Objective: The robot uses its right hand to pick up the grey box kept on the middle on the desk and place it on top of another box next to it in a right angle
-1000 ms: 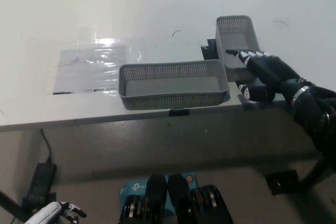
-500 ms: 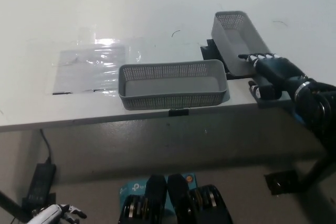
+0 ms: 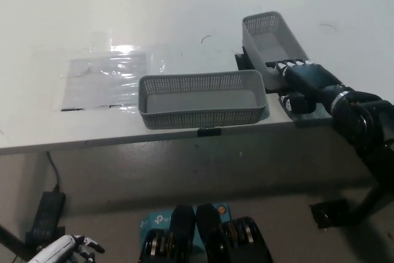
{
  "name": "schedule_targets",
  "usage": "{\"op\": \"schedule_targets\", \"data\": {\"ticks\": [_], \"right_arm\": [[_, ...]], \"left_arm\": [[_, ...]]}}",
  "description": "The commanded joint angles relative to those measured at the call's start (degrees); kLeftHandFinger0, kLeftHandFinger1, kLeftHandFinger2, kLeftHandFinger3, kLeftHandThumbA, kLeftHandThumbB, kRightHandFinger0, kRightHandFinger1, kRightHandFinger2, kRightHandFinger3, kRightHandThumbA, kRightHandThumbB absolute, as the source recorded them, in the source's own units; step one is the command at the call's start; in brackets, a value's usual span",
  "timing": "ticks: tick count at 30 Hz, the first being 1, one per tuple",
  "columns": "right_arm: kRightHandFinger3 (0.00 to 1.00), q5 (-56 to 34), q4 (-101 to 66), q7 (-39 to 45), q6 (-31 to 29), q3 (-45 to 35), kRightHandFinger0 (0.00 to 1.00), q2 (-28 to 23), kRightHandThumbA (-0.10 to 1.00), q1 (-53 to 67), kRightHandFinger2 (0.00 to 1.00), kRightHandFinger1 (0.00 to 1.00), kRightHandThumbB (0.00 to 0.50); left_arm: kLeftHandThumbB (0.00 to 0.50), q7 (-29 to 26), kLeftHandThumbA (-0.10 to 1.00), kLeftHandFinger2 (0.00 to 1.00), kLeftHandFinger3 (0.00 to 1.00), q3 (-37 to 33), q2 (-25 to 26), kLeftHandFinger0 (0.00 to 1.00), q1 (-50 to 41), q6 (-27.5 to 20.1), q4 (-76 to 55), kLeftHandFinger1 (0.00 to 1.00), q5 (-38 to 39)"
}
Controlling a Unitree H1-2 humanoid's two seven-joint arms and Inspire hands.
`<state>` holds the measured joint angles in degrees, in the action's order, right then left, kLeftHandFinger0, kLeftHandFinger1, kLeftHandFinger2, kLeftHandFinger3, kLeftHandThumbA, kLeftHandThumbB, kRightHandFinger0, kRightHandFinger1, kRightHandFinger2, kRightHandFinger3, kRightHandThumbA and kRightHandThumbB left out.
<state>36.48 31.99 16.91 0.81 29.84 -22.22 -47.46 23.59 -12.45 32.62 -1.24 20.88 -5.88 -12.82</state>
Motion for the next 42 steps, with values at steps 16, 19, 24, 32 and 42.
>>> {"op": "schedule_targets", "data": {"ticks": [16,19,24,32,42], "right_arm": [[0.83,19.20,-3.08,8.21,-0.13,17.54,0.00,-3.99,0.02,-7.22,0.19,0.06,0.000],[0.46,23.47,-1.56,4.28,0.08,19.69,0.00,-4.07,-0.10,-7.63,0.14,0.05,0.000],[0.19,23.51,-0.19,-4.69,-0.93,17.47,0.00,-3.55,-0.10,-6.59,0.31,0.12,0.000],[0.04,14.53,5.74,-22.48,-9.44,7.47,0.00,-0.57,-0.10,-2.03,0.48,0.17,0.026],[0.00,4.43,3.77,-25.08,-11.20,-8.63,0.00,6.91,-0.10,2.16,0.30,0.05,0.177]], "left_arm": [[0.333,1.27,0.31,0.59,0.71,0.81,2.32,0.42,1.51,1.26,-2.20,0.44,-0.96],[0.325,1.28,0.30,0.54,0.69,0.83,2.31,0.36,1.49,0.77,-2.07,0.40,-0.88],[0.322,1.04,0.29,0.53,0.70,1.08,2.11,0.35,1.88,0.98,-2.09,0.38,-0.95],[0.321,0.70,0.30,0.55,0.70,1.15,1.70,0.37,1.07,0.89,-1.80,0.41,-0.77],[0.333,0.27,0.32,0.56,0.68,1.19,1.67,0.39,0.72,0.79,-2.17,0.41,-1.49]]}}
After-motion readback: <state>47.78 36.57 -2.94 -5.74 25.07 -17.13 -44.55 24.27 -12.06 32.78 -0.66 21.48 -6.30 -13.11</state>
